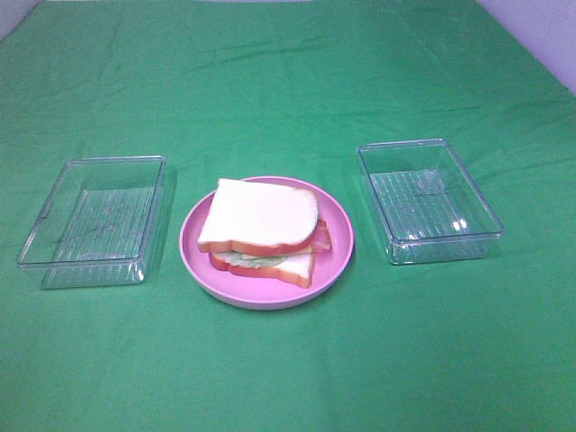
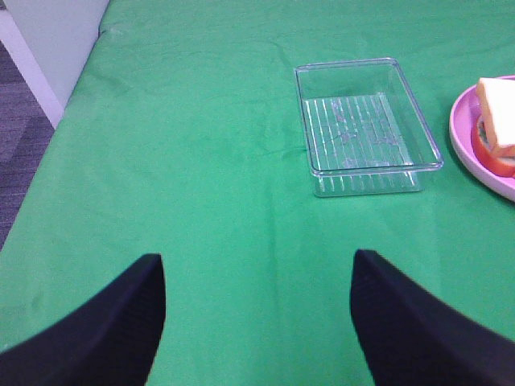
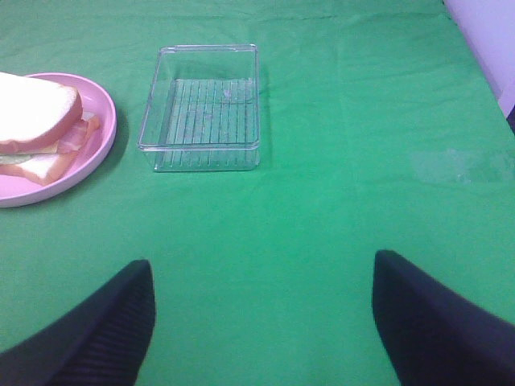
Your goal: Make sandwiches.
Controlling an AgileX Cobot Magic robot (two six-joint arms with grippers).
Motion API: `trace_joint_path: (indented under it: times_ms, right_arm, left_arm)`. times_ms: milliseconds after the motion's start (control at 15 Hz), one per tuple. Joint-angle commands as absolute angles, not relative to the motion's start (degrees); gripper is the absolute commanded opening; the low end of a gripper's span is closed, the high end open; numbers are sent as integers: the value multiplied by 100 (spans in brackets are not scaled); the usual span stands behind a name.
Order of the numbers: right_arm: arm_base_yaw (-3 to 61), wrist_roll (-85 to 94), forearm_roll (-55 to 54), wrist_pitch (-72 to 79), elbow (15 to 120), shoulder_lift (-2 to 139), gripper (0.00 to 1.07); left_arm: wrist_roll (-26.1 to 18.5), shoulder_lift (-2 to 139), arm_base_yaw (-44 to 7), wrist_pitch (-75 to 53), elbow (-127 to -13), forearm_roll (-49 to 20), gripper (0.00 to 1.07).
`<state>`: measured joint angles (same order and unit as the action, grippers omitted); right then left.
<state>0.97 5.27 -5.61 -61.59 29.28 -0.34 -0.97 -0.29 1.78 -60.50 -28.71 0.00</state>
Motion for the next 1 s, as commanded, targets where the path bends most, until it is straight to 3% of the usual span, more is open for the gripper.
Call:
trace_joint_path:
  times_ms: [67, 1000]
  right_arm:
    - [74, 602, -544, -6091, 2899, -109, 71]
    - [74, 602, -544, -6091, 2899, -109, 71]
  left_arm:
    - [-103, -143, 206, -5987, -2865, 0, 64]
    - [-103, -143, 206, -5987, -2865, 0, 64]
